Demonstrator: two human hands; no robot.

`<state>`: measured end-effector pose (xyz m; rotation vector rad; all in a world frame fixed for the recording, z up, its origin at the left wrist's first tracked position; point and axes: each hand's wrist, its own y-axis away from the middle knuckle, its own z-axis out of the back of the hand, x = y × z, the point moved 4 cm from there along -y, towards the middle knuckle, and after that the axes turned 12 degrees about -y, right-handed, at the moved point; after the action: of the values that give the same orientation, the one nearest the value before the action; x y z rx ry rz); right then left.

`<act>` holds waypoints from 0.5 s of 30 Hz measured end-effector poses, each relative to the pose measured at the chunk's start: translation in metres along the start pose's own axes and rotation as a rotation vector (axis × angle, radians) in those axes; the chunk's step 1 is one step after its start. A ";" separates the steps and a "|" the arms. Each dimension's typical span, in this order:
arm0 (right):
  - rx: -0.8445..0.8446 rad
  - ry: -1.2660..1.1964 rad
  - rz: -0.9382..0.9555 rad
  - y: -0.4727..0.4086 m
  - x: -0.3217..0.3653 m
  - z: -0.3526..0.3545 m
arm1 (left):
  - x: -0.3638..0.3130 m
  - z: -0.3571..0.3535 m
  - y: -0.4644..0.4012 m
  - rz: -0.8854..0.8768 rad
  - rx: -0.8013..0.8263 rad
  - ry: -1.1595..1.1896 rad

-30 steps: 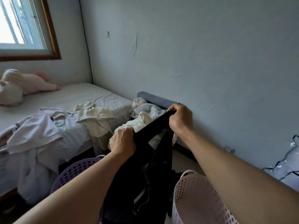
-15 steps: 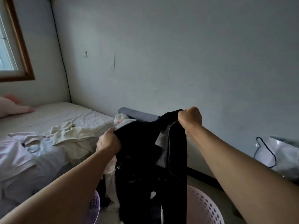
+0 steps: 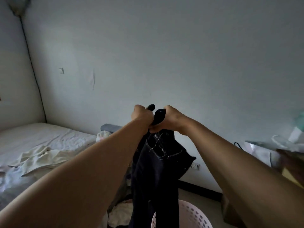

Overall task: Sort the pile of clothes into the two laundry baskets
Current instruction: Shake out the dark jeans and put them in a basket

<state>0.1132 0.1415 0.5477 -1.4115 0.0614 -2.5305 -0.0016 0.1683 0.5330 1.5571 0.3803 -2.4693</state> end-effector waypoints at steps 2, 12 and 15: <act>-0.080 0.150 0.015 0.000 -0.001 0.013 | -0.015 -0.013 -0.003 -0.012 0.048 0.076; -0.431 0.419 0.368 -0.035 0.019 0.104 | -0.108 -0.050 -0.028 -0.172 0.063 0.162; -0.476 0.435 0.416 -0.058 0.025 0.140 | -0.142 -0.063 -0.040 -0.265 0.024 0.137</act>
<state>0.2075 0.2036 0.6519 -0.8188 0.9789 -2.4881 0.1004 0.2305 0.6400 1.7962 0.6180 -2.5711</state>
